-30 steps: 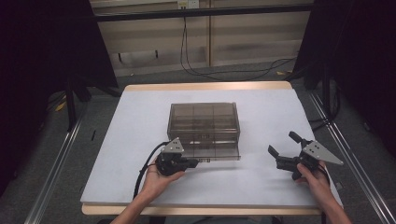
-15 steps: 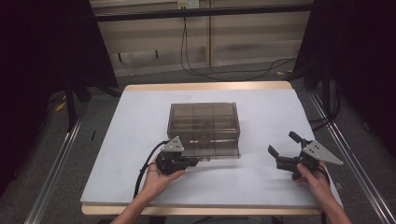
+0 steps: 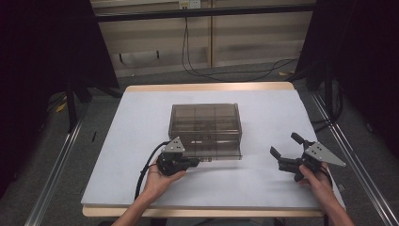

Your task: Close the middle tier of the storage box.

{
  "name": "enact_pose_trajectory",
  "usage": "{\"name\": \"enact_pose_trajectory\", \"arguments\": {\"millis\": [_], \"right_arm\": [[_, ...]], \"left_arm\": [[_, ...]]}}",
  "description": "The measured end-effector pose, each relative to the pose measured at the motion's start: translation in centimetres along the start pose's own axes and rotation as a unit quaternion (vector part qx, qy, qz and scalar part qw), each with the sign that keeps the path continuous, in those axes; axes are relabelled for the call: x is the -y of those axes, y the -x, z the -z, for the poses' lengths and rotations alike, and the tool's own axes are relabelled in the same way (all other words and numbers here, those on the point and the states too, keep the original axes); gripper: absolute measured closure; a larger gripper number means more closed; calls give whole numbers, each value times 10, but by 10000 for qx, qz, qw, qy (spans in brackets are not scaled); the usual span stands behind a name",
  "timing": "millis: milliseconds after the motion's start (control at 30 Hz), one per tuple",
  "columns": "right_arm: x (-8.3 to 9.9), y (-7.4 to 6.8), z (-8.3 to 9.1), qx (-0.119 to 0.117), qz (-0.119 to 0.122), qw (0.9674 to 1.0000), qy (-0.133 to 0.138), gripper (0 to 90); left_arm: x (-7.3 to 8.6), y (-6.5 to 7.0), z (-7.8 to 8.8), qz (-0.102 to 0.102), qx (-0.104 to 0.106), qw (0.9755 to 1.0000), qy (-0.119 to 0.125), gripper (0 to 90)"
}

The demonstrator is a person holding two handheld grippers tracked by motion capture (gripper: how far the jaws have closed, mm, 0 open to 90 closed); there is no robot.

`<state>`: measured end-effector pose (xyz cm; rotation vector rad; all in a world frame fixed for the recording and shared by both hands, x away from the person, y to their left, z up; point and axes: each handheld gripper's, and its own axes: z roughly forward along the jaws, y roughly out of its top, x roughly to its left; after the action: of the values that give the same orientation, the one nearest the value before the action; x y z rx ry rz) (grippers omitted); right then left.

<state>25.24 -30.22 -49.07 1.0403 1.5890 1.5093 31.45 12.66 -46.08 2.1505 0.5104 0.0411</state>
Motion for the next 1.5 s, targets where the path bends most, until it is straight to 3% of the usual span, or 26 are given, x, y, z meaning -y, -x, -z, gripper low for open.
{"name": "enact_pose_trajectory", "arguments": {"millis": [433, 1500], "right_arm": [[0, 0, 0, -5, 13, 10000, -14, 8], [0, 1, 0, -21, 18, 10000, -10, 8]], "left_arm": [[-1, 0, -1, 64, -13, 9999, 99, 900], [-4, -6, -3, 126, -70, 9999, 61, 900]]}}
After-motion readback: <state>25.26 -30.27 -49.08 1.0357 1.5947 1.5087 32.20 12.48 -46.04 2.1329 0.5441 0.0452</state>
